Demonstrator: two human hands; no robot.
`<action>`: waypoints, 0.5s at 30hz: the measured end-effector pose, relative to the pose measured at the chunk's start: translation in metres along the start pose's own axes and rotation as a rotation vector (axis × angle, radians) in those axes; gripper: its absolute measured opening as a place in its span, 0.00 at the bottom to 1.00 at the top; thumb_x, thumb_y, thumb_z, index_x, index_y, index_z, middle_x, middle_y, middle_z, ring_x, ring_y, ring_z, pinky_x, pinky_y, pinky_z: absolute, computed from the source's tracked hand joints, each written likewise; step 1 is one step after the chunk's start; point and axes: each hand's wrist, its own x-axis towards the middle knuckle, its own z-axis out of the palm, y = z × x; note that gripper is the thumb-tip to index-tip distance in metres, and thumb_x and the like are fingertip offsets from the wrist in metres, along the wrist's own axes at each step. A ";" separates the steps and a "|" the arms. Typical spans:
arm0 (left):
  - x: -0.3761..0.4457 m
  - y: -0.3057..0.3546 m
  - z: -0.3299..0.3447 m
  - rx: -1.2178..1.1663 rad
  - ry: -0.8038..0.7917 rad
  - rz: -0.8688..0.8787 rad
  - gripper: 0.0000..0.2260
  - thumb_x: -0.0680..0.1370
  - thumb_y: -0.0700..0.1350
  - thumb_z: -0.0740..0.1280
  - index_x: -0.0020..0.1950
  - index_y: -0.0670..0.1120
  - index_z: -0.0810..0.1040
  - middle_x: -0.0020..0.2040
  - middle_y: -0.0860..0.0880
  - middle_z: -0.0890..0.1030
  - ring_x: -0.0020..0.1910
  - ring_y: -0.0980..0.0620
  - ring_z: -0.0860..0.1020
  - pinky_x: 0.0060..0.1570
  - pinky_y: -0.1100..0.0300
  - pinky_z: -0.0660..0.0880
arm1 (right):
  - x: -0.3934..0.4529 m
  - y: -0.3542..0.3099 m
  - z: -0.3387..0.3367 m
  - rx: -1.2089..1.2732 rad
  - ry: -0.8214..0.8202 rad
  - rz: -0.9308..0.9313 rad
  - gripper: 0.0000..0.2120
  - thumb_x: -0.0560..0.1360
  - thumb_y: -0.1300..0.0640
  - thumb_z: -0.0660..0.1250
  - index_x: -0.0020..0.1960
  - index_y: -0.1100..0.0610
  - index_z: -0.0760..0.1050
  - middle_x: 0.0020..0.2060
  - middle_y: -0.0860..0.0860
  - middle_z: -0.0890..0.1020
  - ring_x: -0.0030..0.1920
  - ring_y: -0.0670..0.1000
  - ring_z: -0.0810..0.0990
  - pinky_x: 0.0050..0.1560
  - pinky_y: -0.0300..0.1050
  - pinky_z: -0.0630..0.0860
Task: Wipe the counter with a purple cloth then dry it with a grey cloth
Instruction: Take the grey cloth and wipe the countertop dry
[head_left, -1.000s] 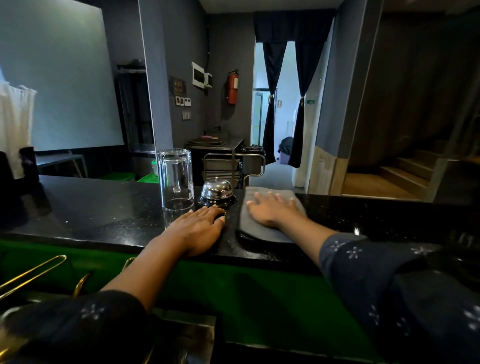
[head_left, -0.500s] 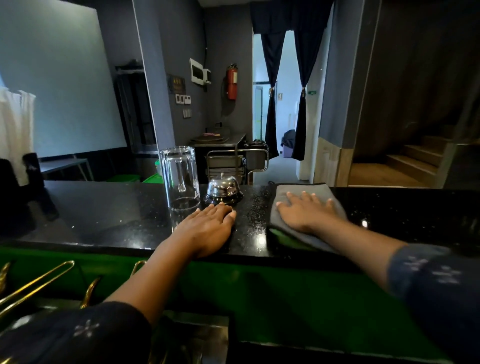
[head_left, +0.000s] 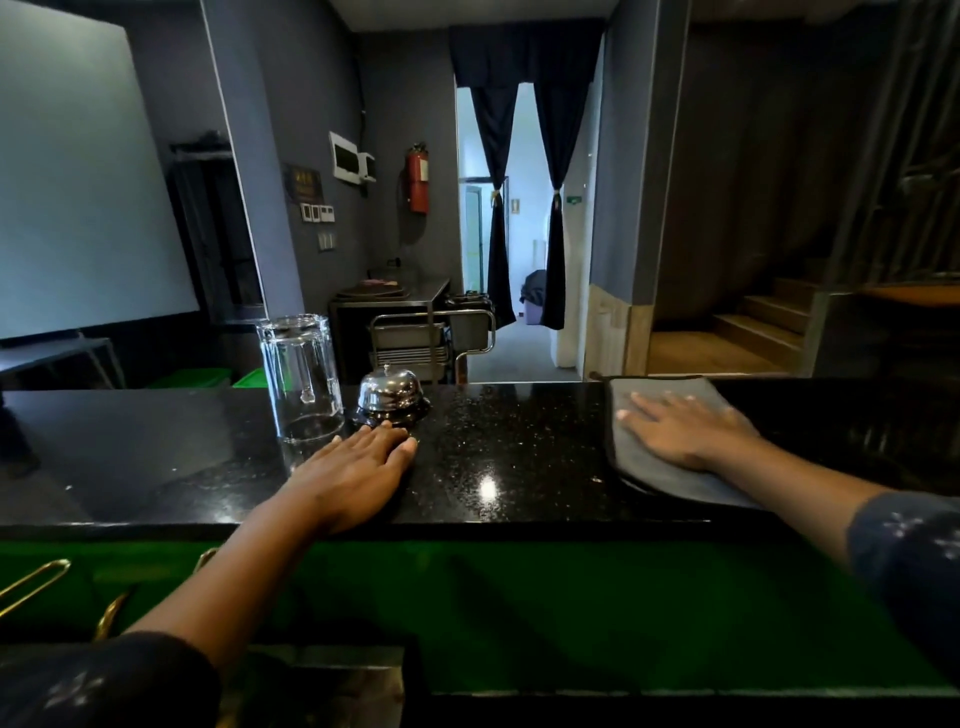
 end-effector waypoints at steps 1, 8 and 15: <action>0.000 0.001 0.000 0.002 0.000 -0.005 0.25 0.81 0.59 0.41 0.77 0.53 0.52 0.78 0.52 0.50 0.77 0.55 0.48 0.76 0.53 0.44 | 0.003 0.005 -0.001 0.001 -0.008 0.048 0.32 0.77 0.31 0.40 0.78 0.41 0.47 0.79 0.52 0.49 0.78 0.57 0.49 0.74 0.66 0.45; -0.008 0.010 -0.004 -0.016 -0.013 -0.035 0.24 0.82 0.56 0.43 0.77 0.51 0.52 0.78 0.50 0.51 0.77 0.52 0.50 0.75 0.51 0.45 | -0.031 -0.112 0.011 0.076 0.001 -0.172 0.31 0.78 0.34 0.43 0.78 0.44 0.47 0.79 0.56 0.48 0.78 0.61 0.47 0.72 0.69 0.41; -0.003 0.000 -0.002 0.003 -0.039 -0.028 0.26 0.81 0.58 0.41 0.78 0.49 0.50 0.78 0.50 0.50 0.77 0.54 0.48 0.76 0.52 0.43 | -0.062 -0.083 0.017 0.011 -0.032 -0.414 0.31 0.77 0.31 0.40 0.78 0.39 0.46 0.79 0.47 0.48 0.78 0.54 0.47 0.74 0.64 0.42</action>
